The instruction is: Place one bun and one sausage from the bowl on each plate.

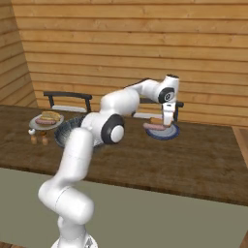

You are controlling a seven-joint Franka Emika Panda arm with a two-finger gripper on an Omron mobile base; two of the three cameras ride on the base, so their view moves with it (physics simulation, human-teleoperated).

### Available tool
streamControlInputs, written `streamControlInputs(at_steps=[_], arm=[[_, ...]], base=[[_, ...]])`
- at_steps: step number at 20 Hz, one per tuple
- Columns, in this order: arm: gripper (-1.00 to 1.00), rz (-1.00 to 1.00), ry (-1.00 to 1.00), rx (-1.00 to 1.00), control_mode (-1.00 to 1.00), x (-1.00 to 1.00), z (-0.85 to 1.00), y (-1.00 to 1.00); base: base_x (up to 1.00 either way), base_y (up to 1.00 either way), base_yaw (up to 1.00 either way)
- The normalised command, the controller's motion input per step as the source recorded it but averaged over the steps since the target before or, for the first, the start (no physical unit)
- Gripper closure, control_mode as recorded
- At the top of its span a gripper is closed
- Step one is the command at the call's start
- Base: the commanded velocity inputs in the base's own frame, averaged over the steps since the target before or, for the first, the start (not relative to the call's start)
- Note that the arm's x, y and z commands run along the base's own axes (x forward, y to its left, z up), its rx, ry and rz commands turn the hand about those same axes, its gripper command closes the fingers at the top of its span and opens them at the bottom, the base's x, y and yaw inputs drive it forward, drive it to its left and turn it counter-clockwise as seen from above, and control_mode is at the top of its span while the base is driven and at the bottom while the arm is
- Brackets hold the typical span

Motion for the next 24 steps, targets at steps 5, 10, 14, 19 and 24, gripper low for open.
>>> streamControlInputs(at_steps=[5, 10, 14, 19, 24], arm=[[-1.0, 0.0, -0.02, 0.0, -1.0, -1.0, 0.02, 0.53], [-1.0, 0.07, -0.06, -0.06, -1.0, -1.0, 0.18, 0.78], [-1.0, 0.07, -0.18, -0.11, -1.0, -1.0, 0.71, 0.45], [-1.0, 0.1, -0.17, -0.13, -1.0, -1.0, 0.69, 0.38], [-1.0, 0.13, -0.1, -0.1, -1.0, -1.0, 0.5, 0.52]], base=[[0.0, 0.0, 0.0], [0.0, 0.0, 0.0], [0.0, 0.0, 0.0], [0.0, 0.0, 0.0], [0.0, 0.0, 0.0]])
